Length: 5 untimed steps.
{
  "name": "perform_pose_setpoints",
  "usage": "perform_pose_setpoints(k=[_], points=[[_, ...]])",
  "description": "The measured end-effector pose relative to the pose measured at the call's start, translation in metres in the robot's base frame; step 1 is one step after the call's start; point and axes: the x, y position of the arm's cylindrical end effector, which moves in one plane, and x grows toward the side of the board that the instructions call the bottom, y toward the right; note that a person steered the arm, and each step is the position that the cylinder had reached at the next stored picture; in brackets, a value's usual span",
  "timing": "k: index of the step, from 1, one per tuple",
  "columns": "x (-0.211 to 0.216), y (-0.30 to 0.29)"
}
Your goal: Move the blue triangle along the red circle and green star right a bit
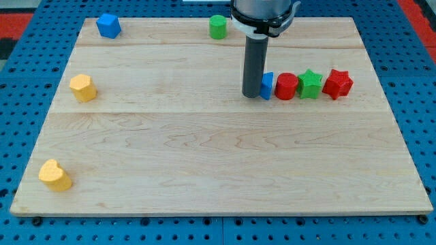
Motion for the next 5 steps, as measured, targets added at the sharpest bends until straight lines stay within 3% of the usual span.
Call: perform_pose_setpoints(k=[3,5], points=[[-0.017,-0.058],[-0.033,-0.017]])
